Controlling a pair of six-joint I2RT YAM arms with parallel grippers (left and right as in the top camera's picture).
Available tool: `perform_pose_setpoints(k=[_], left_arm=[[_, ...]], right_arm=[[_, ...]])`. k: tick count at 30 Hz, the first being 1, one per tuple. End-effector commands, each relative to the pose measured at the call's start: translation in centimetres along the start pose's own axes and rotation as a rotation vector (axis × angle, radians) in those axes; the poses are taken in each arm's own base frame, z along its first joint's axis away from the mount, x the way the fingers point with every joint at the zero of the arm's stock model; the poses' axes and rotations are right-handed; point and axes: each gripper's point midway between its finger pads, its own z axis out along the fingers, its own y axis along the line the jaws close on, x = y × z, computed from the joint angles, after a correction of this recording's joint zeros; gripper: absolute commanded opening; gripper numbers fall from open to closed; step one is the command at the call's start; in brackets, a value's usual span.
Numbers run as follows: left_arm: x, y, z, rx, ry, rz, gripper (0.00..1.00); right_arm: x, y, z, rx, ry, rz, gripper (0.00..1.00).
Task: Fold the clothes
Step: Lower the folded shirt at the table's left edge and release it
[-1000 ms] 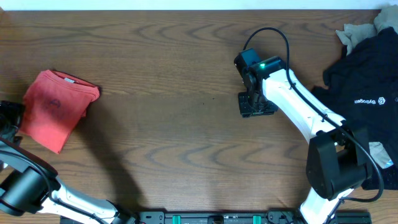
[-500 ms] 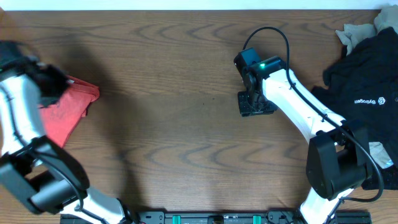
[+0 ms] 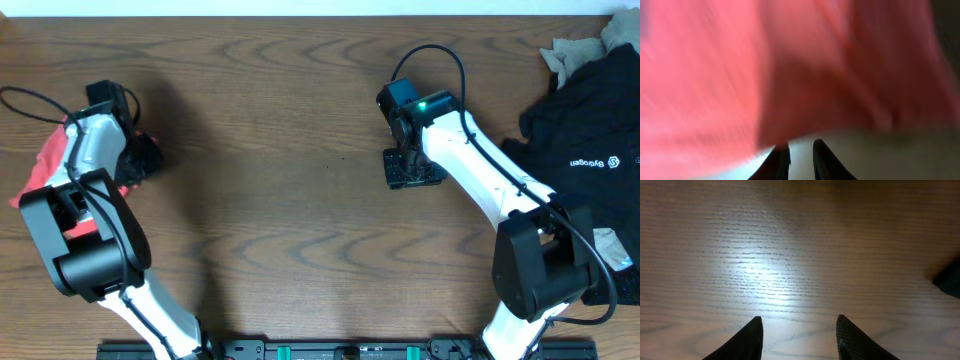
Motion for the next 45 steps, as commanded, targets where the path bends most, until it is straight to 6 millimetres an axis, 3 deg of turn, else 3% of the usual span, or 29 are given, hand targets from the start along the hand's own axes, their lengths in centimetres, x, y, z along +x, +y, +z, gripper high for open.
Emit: perform_pose_setpoints(k=[1,4,7,10,14,17,22,25,28,38,45], left_arm=[[-2.6,1.5,0.6,-0.024,-0.08,-0.053,0.19],[-5.2,2.1,0.5,0.003,-0.17,-0.1,0.21],[-6.6,3.1,0.3,0.008,-0.207,-0.135,0.22],[-7.3,3.8,-0.1,0.011,-0.218,-0.143,0.33],[-7.3,1.9,-1.3,0.107,-0.193,-0.078,0.33],[-5.9,0.5,-2.3,0.159,-0.148,-0.041,0.33],[-1.2,-0.6,-4.0,0.181,0.011,0.006,0.32],[1.5,-0.5,-3.8,0.151,0.107,0.019,0.27],[2.7,-0.3,-2.4,0.125,0.125,0.031,0.26],[0.1,-0.1,2.4,0.084,0.001,0.017,0.27],[-5.0,1.9,3.1,0.034,-0.184,-0.051,0.27]], right_arm=[[-0.4,-1.1,-0.4,0.008,-0.015,0.033,0.45],[-0.3,-0.9,-0.4,-0.006,-0.011,0.033,0.46],[-0.3,-0.6,-0.4,-0.023,-0.009,0.034,0.46],[-0.3,-0.5,-0.4,-0.025,-0.009,0.038,0.47],[-0.4,-0.5,-0.4,-0.025,-0.011,0.038,0.47],[-0.5,-0.5,-0.4,-0.027,-0.015,0.038,0.47],[-0.5,-0.6,-0.4,-0.024,-0.016,0.038,0.47],[-0.5,-0.6,-0.4,-0.024,-0.017,0.038,0.48],[-0.5,-0.5,-0.4,-0.025,-0.018,0.038,0.48],[-0.2,-0.7,-0.4,-0.02,-0.005,0.037,0.48],[0.0,-0.7,-0.4,-0.021,0.003,0.038,0.48]])
